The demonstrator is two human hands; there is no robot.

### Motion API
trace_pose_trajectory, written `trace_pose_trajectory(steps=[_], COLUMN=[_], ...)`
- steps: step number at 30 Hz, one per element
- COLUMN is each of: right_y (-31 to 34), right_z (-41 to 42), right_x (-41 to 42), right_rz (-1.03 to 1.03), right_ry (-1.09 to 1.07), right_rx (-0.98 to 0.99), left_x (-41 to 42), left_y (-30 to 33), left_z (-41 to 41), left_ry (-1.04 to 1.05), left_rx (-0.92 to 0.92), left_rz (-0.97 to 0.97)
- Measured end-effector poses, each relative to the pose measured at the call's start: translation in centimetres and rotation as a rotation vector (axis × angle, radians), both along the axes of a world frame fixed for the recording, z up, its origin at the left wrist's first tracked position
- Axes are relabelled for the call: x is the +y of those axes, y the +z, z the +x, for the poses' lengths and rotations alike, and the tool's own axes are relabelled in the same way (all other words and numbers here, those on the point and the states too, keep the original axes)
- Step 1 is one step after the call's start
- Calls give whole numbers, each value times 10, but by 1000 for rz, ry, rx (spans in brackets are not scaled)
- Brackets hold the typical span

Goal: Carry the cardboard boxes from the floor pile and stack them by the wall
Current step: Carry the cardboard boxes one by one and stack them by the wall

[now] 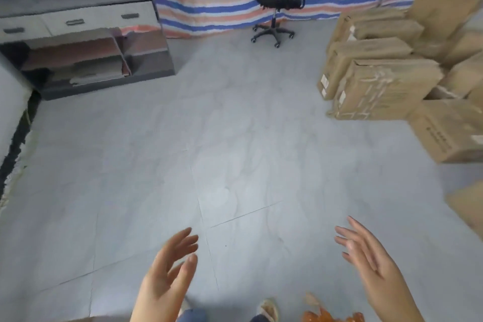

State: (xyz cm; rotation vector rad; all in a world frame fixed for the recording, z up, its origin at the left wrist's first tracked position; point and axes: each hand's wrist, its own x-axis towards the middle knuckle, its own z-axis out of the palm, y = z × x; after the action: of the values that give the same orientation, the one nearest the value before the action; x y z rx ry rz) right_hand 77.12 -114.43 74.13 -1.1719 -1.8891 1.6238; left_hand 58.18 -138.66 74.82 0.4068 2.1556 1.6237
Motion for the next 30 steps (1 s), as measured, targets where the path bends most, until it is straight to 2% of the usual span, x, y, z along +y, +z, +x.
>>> trace_pose_trajectory(steps=[6,10,15,23,30], right_y=[-14,-24,-28,-4,-4], right_z=[70,84,75,28,3], right_x=[37,57,104,264,367], right_rz=[-105,-74,-113,-17,0], right_ry=[-300,-438,-509,-608,-683], right_rx=[6,-61,-106,-68,-19], left_x=[99,157,225,408,530], left_y=[5,2,-8,-5,1], left_z=[-4,-7,-18,-75,-112], left_ry=[-268,-362,-433,-505,-587], left_rx=[18,8,-8,27,38], left_rz=[-44,-68,-87,-14,-31])
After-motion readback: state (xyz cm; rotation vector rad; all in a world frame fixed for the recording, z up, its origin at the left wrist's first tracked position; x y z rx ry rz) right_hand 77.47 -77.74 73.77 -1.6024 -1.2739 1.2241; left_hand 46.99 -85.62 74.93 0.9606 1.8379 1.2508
